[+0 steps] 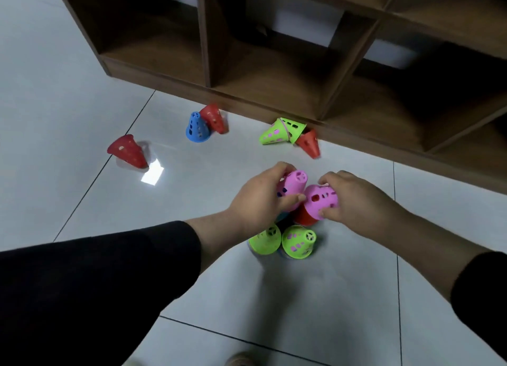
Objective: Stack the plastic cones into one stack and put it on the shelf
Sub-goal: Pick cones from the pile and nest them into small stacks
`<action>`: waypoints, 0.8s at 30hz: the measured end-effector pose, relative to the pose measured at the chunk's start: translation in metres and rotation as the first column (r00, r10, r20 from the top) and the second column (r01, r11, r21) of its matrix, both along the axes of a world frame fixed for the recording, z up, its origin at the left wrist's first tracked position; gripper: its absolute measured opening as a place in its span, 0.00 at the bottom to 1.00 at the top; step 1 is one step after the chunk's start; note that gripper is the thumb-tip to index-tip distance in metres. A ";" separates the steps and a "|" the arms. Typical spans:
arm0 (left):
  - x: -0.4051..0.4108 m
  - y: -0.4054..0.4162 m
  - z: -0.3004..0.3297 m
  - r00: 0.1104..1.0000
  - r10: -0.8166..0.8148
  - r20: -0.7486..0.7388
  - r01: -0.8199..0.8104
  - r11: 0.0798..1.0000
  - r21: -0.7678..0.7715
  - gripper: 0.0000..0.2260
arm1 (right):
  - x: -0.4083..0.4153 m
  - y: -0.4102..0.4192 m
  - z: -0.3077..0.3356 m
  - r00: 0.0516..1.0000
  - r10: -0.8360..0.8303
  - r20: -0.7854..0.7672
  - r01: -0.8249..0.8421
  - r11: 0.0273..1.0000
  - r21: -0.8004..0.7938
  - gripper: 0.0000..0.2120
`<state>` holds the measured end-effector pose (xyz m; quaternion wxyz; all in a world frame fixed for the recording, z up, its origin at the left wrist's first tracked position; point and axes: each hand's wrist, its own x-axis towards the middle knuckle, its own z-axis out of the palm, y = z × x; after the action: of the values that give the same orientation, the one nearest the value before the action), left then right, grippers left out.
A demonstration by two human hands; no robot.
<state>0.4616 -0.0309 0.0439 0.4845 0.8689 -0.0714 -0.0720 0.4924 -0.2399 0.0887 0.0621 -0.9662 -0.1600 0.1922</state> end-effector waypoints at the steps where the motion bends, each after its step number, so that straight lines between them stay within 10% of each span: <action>1: 0.004 -0.002 -0.004 0.999 -0.032 -0.024 0.033 0.998 0.049 0.20 | 0.000 0.000 -0.008 0.999 -0.018 -0.035 0.017 1.000 -0.005 0.31; 5: 0.010 0.006 -0.018 0.990 -0.059 -0.132 0.078 0.987 0.141 0.27 | 0.007 0.002 -0.021 0.998 -0.052 -0.035 0.053 0.999 0.007 0.32; 9: 0.008 0.056 -0.034 0.944 0.322 -0.077 -0.313 0.944 0.110 0.21 | 0.022 0.034 -0.015 0.993 -0.086 0.078 0.066 0.969 0.237 0.18; 14: 0.017 0.175 -0.066 0.692 0.720 0.043 -0.710 0.669 0.220 0.25 | 0.062 0.123 -0.032 0.997 0.052 0.058 -0.067 0.954 0.292 0.20; 19: 0.035 0.268 -0.079 0.673 0.736 0.070 -0.647 0.541 0.538 0.33 | 0.104 0.220 -0.069 0.988 0.147 0.048 -0.154 0.959 0.236 0.30; 24: 0.057 0.292 -0.096 0.587 0.781 -0.211 -0.631 0.605 0.484 0.32 | 0.138 0.283 -0.096 0.969 0.248 -0.017 -0.248 0.969 0.017 0.30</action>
<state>0.5182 0.2614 -0.0526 0.3080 0.8601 0.4025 -0.0582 0.6299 0.0434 -0.0073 0.0462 -0.9363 -0.2804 0.2065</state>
